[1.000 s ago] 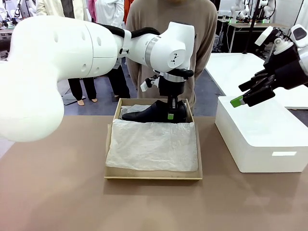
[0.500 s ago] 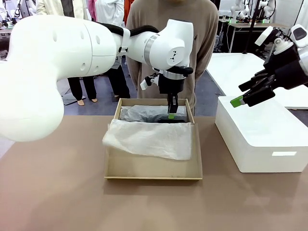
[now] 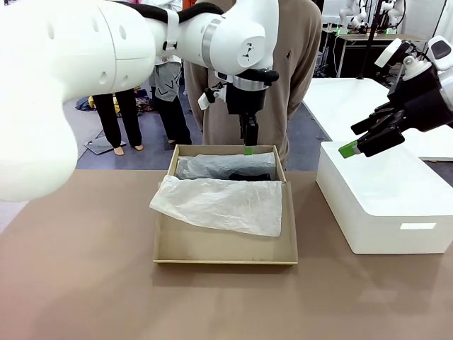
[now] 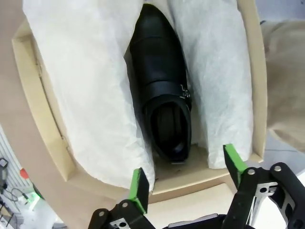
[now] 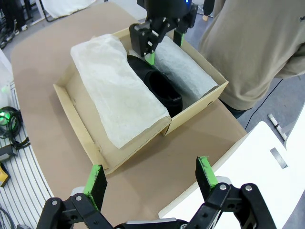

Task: Pack the shoes into the box.
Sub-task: Place the other shoe of the Shoes into the Shoes Box, then close the Shoes Box.

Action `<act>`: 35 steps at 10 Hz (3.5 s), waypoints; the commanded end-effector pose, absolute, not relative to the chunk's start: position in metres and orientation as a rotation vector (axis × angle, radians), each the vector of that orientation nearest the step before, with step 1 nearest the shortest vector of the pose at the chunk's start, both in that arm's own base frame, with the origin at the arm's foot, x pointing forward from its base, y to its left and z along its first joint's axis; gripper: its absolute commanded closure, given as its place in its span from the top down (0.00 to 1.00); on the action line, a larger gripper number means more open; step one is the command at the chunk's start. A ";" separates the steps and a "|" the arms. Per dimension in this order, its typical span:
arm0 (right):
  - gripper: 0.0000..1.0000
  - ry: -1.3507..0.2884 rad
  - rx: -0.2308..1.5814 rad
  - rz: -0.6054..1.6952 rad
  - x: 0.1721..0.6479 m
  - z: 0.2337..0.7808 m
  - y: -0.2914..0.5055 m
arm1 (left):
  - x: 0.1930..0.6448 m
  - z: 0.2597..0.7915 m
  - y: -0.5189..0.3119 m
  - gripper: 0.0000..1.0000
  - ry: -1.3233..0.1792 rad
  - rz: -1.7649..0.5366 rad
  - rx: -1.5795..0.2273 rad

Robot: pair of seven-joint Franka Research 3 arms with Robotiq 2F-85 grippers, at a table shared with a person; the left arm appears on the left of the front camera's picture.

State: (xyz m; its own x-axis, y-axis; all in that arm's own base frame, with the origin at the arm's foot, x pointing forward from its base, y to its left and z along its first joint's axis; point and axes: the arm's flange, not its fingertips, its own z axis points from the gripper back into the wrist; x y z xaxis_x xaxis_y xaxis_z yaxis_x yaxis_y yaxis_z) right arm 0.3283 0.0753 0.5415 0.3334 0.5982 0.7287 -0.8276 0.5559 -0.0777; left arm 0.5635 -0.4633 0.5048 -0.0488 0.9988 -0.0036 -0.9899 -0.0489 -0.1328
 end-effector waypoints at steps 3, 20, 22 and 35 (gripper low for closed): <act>1.00 -0.797 0.349 0.955 0.329 0.541 0.075 | 0.564 0.505 -0.463 1.00 -0.105 1.617 -0.106; 1.00 -0.797 0.349 0.955 0.329 0.541 0.075 | 0.509 0.553 -0.328 1.00 -0.165 0.579 -0.048; 1.00 -0.797 0.349 0.955 0.329 0.541 0.075 | 0.511 0.557 -0.295 1.00 -0.128 0.309 -0.087; 1.00 -0.797 0.349 0.955 0.329 0.541 0.075 | 0.522 0.557 -0.265 1.00 -0.112 -0.085 -0.131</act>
State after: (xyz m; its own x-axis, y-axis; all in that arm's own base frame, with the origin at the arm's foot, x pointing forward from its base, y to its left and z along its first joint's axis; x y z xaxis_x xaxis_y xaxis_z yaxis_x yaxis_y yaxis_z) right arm 0.3282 0.0754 0.5415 0.3332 0.5986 0.7285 -0.8277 0.5558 -0.0781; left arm 0.5233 -0.2810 0.5598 0.9904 0.0572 0.1262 -0.0423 0.9922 -0.1176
